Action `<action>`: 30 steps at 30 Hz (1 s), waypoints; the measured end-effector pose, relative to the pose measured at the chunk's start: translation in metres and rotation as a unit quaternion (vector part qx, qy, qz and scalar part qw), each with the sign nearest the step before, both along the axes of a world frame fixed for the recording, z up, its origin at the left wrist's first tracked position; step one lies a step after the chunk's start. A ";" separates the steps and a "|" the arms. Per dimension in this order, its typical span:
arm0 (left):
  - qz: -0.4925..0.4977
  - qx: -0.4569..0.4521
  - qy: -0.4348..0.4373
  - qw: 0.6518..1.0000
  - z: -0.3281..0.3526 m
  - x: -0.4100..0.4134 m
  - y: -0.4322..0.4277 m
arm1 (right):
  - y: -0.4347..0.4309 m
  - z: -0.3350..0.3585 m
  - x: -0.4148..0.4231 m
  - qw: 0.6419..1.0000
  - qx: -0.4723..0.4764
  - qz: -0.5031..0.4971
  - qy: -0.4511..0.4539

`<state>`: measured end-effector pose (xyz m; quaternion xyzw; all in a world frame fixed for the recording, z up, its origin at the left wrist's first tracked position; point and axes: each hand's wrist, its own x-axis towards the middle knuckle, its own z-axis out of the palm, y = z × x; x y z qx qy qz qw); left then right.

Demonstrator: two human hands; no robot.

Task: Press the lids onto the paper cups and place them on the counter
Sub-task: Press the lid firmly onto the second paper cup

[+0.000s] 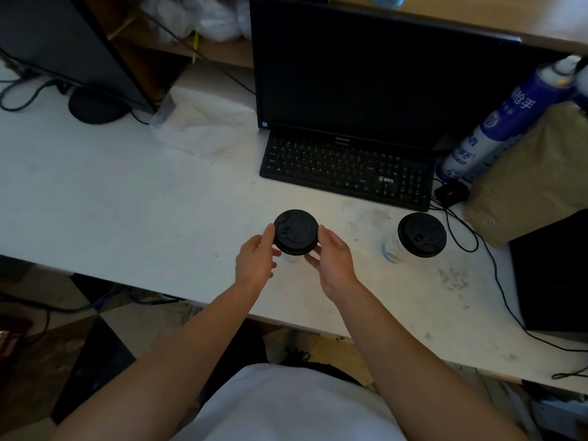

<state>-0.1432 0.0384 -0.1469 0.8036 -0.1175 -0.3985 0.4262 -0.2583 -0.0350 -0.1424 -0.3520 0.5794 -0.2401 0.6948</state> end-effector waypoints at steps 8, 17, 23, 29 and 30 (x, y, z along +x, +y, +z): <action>-0.030 0.013 -0.041 0.999 -0.003 0.004 0.002 | 0.001 0.000 0.002 0.998 -0.026 0.038 0.036; -0.113 -0.053 -0.195 0.973 -0.006 -0.002 0.001 | -0.001 0.005 0.005 0.982 -0.103 0.115 0.104; -0.124 -0.055 -0.197 0.971 -0.005 -0.001 0.001 | -0.002 0.007 0.003 0.978 -0.115 0.131 0.111; -0.071 -0.061 -0.071 0.993 -0.001 -0.007 -0.003 | 0.001 0.011 0.000 0.991 -0.057 0.108 0.050; -0.059 -0.066 -0.034 0.996 0.002 -0.007 -0.003 | 0.001 0.012 -0.004 0.994 -0.034 0.100 0.027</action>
